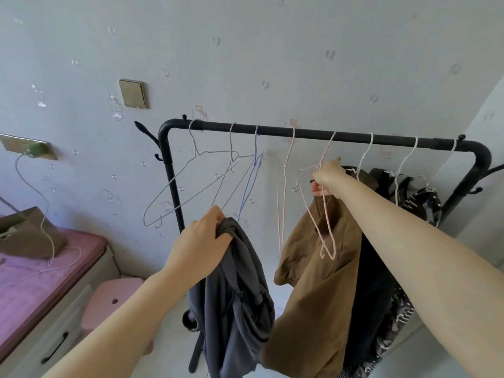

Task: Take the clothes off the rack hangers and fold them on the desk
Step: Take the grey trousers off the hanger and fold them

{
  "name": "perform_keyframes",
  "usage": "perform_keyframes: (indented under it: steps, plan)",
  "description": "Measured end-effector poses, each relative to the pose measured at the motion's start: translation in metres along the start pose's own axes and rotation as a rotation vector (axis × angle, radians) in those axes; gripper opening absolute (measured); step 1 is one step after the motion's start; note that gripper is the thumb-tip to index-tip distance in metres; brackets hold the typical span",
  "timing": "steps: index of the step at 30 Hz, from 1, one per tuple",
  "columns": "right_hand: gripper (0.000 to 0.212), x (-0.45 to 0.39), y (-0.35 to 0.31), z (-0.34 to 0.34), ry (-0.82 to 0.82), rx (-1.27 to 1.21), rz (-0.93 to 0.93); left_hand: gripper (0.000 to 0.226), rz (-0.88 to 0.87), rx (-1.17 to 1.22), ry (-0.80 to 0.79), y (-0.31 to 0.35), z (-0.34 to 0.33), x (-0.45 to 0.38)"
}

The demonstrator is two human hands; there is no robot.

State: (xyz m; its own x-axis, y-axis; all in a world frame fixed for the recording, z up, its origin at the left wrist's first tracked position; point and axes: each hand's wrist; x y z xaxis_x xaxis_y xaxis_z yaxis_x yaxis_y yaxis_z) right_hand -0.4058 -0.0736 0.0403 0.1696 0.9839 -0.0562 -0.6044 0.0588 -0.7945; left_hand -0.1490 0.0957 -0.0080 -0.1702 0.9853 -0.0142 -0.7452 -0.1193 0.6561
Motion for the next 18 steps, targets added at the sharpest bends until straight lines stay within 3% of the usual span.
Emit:
perform_keyframes:
  steps: [5, 8, 12, 18]
  plan:
    - [0.024, 0.040, 0.000, 0.001, -0.002, 0.500, 0.277, 0.003, 0.049, 0.064, 0.029, 0.000, -0.005, -0.001]
    - [0.024, 0.073, 0.002, -0.001, -0.016, 0.642, 0.407, 0.005, 0.080, 0.111, 0.034, 0.006, -0.005, 0.004]
    - [0.022, 0.113, 0.001, -0.010, -0.096, 0.576, 0.592, 0.008, 0.128, 0.236, 0.070, 0.019, 0.004, 0.016]
    - [0.023, 0.170, 0.025, -0.035, -0.507, 0.502, 0.513, 0.017, 0.222, 0.426, 0.230, 0.031, 0.040, 0.046]
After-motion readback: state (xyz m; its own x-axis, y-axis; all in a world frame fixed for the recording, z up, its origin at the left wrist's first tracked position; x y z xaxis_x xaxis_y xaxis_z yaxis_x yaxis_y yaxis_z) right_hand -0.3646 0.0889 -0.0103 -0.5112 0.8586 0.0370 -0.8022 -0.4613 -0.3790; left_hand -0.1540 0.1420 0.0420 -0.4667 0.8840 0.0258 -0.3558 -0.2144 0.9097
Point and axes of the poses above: each hand's wrist, its own x-axis away from the middle knuckle, its own z-axis out of the back of the hand, y = z × x, and after that the axes turned 13 degrees about z, right-handed
